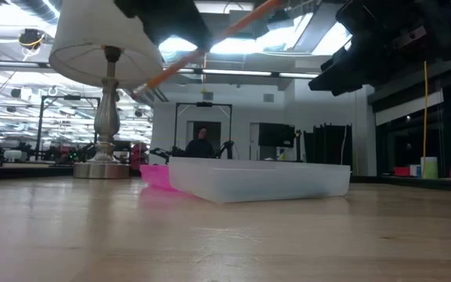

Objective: Pick & place school supplies into a supply box
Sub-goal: Put the orange pencil into the supply box

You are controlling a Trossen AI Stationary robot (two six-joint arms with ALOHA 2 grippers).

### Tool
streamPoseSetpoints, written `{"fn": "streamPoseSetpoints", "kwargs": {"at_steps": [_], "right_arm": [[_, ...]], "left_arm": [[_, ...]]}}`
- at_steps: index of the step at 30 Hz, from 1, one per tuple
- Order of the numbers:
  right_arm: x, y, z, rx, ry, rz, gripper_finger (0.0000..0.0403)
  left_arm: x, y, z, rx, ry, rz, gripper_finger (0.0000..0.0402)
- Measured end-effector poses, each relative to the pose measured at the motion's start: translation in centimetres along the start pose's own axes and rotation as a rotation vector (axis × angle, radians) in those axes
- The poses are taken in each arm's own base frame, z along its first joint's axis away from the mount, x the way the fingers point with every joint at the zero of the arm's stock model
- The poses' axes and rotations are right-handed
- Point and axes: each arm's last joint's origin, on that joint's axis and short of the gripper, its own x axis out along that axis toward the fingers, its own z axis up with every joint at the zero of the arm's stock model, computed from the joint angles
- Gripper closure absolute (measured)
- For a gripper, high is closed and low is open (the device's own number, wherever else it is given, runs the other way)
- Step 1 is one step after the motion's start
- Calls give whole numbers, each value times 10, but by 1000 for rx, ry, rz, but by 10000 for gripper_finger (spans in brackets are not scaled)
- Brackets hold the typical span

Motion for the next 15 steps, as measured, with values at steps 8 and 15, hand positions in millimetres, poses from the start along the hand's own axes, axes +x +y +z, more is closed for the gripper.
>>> {"fn": "streamPoseSetpoints", "kwargs": {"at_steps": [8,15], "right_arm": [[-1,0,-17,-3,35,-1,366],[-4,-3,-34,-3,76,-89,366]], "left_arm": [[21,44,-8,54,-98,-54,387],[29,70,-5,-6,-134,-19,387]]}}
